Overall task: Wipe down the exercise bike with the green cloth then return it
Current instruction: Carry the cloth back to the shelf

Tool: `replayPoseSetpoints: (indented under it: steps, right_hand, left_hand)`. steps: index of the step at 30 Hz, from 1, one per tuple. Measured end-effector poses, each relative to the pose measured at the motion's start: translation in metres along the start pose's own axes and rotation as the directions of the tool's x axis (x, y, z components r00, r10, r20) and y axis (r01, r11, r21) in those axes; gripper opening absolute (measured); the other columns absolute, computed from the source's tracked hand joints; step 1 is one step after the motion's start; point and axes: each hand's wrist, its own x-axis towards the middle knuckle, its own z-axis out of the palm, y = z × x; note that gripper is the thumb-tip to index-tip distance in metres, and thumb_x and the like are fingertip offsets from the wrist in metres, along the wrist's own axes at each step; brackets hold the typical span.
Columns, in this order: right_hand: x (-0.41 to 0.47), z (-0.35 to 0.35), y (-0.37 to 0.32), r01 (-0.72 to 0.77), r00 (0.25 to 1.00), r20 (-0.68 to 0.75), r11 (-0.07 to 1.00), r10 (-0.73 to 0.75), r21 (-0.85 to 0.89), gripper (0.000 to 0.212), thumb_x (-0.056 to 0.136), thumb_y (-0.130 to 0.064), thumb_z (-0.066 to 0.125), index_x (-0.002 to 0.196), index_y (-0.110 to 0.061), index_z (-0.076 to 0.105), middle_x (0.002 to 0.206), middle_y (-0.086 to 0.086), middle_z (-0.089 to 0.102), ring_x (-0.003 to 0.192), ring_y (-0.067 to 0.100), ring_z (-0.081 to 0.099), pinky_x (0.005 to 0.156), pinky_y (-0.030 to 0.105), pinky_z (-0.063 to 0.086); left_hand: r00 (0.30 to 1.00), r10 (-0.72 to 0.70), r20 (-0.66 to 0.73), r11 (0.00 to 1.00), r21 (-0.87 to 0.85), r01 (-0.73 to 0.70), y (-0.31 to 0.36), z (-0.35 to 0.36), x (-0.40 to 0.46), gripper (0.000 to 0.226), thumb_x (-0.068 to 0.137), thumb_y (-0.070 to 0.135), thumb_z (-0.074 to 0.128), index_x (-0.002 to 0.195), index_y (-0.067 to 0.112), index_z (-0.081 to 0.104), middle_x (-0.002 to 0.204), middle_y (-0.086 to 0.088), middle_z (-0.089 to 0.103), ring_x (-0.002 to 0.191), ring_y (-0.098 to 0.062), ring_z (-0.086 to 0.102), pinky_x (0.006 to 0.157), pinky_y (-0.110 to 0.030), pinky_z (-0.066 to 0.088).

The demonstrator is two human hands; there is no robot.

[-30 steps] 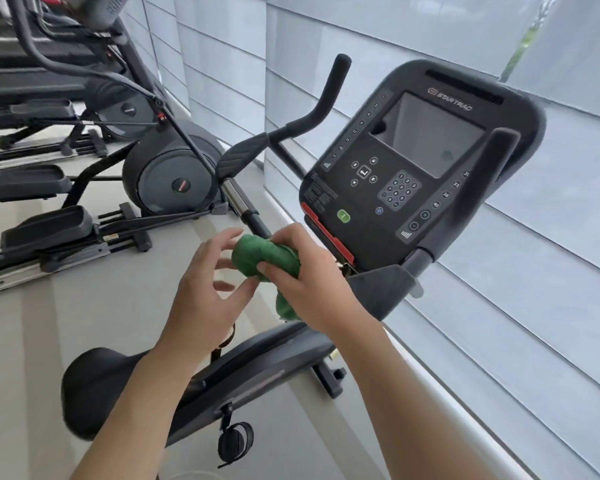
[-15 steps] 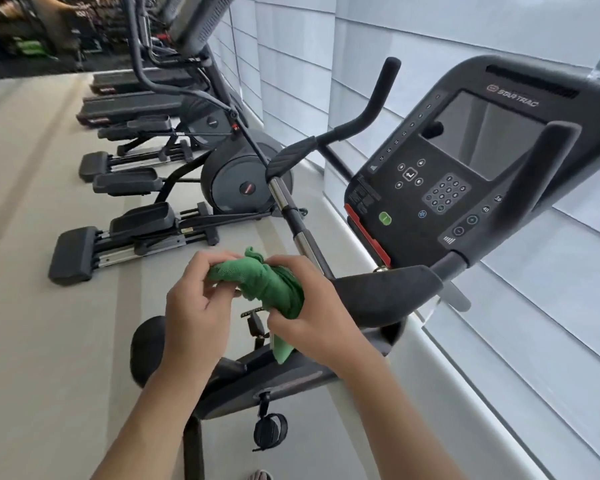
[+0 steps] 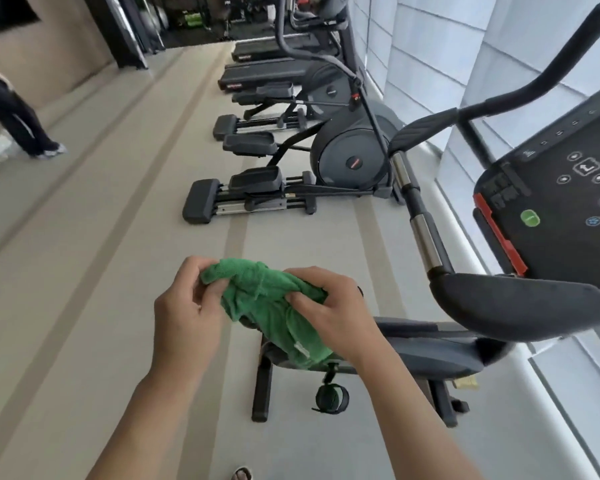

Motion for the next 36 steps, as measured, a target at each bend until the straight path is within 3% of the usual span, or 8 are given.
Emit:
replayPoseSetpoints:
  steps: [5, 10, 13, 20, 26, 36]
  right_hand:
    - [0.019, 0.042, -0.022, 0.010, 0.992, 0.128, 1.000, -0.010, 0.002, 0.031, 0.102, -0.012, 0.062, 0.119, -0.032, 0.077, 0.108, -0.016, 0.077, 0.104, 0.003, 0.071, 0.091, 0.030, 0.060]
    - [0.041, 0.102, -0.038, 0.036, 0.989, 0.143, 0.999, -0.033, -0.017, 0.030, 0.101, -0.010, 0.063, 0.116, -0.031, 0.078, 0.102, -0.014, 0.078, 0.099, 0.004, 0.072, 0.087, 0.027, 0.060]
    - [0.051, 0.148, -0.049, 0.025, 0.986, 0.163, 0.999, -0.021, -0.023, 0.028, 0.102, -0.012, 0.063, 0.116, -0.031, 0.077, 0.100, -0.014, 0.078, 0.097, 0.003, 0.073, 0.085, 0.024, 0.060]
    - [0.067, 0.274, -0.087, 0.024, 0.980, 0.196, 0.998, -0.011, -0.066, 0.026, 0.102, -0.014, 0.063, 0.109, -0.035, 0.077, 0.096, -0.014, 0.078, 0.094, 0.007, 0.073, 0.088, 0.039, 0.061]
    - [0.085, 0.385, -0.111, 0.044, 0.983, 0.181, 0.989, -0.018, -0.143, 0.033, 0.095, -0.013, 0.066, 0.107, -0.041, 0.079, 0.095, -0.019, 0.078, 0.092, 0.005, 0.072, 0.084, 0.040, 0.063]
    - [0.099, 0.526, -0.153, 0.141, 0.951, 0.305, 0.956, -0.058, -0.256, 0.040, 0.082, -0.005, 0.066, 0.102, -0.037, 0.077, 0.097, -0.018, 0.073, 0.090, 0.001, 0.066, 0.073, 0.020, 0.051]
  left_hand:
    - [0.994, -0.075, -0.079, 0.997, 0.022, 0.077, -0.033, -0.047, 0.006, 0.020, 0.097, 0.005, 0.065, 0.102, 0.024, 0.062, 0.085, 0.001, 0.071, 0.079, -0.025, 0.071, 0.074, -0.045, 0.060]
    - [0.989, -0.141, -0.051, 0.990, -0.028, 0.139, -0.065, -0.105, 0.014, 0.021, 0.095, 0.007, 0.072, 0.102, 0.026, 0.068, 0.095, 0.011, 0.074, 0.091, -0.008, 0.070, 0.073, -0.011, 0.052]
    - [0.981, -0.191, -0.024, 0.981, -0.039, 0.190, -0.094, -0.149, 0.019, 0.024, 0.094, 0.012, 0.073, 0.107, 0.033, 0.068, 0.103, 0.015, 0.073, 0.096, -0.004, 0.068, 0.071, -0.010, 0.051]
    - [0.962, -0.262, -0.075, 0.964, -0.054, 0.259, -0.167, -0.266, 0.024, 0.023, 0.096, 0.018, 0.071, 0.112, 0.034, 0.069, 0.113, 0.020, 0.070, 0.098, -0.001, 0.067, 0.071, -0.005, 0.047]
    - [0.938, -0.296, -0.182, 0.955, -0.063, 0.290, -0.232, -0.365, 0.015, 0.023, 0.097, 0.015, 0.069, 0.112, 0.033, 0.067, 0.116, 0.020, 0.068, 0.099, -0.001, 0.067, 0.074, -0.014, 0.051]
    - [0.840, -0.410, -0.356, 0.911, -0.117, 0.395, -0.311, -0.486, -0.034, 0.024, 0.096, 0.015, 0.070, 0.112, 0.034, 0.067, 0.120, 0.017, 0.067, 0.101, -0.004, 0.067, 0.075, -0.024, 0.052]
